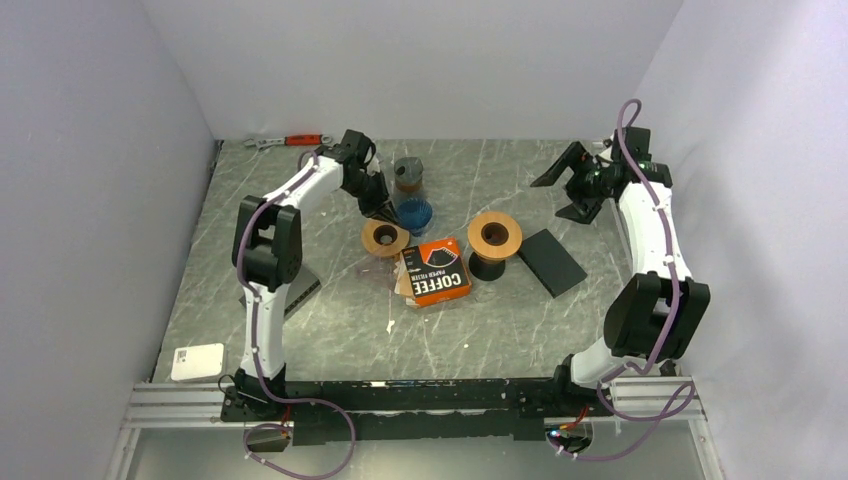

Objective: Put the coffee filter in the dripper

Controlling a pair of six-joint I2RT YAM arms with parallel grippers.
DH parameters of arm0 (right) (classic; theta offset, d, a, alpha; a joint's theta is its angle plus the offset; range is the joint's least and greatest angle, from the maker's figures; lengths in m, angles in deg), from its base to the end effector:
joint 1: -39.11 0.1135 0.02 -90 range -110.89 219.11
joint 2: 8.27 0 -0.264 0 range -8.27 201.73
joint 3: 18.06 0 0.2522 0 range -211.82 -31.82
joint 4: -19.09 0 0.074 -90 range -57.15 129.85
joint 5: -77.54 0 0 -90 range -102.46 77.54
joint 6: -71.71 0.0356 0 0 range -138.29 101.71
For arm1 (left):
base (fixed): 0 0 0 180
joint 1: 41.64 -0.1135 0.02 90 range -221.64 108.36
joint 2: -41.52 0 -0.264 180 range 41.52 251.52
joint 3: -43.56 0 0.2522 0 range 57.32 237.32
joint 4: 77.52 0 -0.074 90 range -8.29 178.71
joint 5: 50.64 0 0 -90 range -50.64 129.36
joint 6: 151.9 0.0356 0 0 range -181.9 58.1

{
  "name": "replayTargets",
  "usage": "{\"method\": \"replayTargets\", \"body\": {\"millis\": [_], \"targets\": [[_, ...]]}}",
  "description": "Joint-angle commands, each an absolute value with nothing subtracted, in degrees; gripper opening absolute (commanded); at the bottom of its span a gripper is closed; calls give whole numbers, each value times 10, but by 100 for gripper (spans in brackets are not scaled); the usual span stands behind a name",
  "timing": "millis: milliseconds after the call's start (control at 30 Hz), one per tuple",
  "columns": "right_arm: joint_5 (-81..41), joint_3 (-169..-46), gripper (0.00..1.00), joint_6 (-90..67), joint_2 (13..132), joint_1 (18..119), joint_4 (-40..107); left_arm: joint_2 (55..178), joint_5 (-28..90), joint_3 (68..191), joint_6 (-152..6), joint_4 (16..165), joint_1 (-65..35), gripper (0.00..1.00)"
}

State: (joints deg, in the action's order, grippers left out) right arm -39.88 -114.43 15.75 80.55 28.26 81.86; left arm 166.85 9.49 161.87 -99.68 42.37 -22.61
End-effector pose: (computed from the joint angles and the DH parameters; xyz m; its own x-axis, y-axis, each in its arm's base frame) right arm 0.3221 -0.0450 0.3238 -0.7193 0.6438 -0.2610 0.3762 0.6768 0.6327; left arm 0.4326 -0.1680 0.2014 -0.9738 -0.2261 -0.0260 -0.1655 0.7821 -0.6008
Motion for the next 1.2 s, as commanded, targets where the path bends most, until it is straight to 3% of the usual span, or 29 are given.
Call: {"method": "replayTargets", "body": {"millis": [0,300,633,967,1167], "targets": [[-401,-1214,100,122,799,292,839,1614,106,1657,-960,384,-204,0],[-390,-1358,100,74,852,374,895,1613,146,1782,-917,310,-154,0],[-379,-1404,83,79,898,500,897,1603,152,1839,-898,304,-129,0],[-395,-1425,59,67,949,540,903,1572,132,1831,-902,337,-127,0],[-386,-1437,57,65,973,557,899,1568,114,1829,-913,347,-127,0]]}}
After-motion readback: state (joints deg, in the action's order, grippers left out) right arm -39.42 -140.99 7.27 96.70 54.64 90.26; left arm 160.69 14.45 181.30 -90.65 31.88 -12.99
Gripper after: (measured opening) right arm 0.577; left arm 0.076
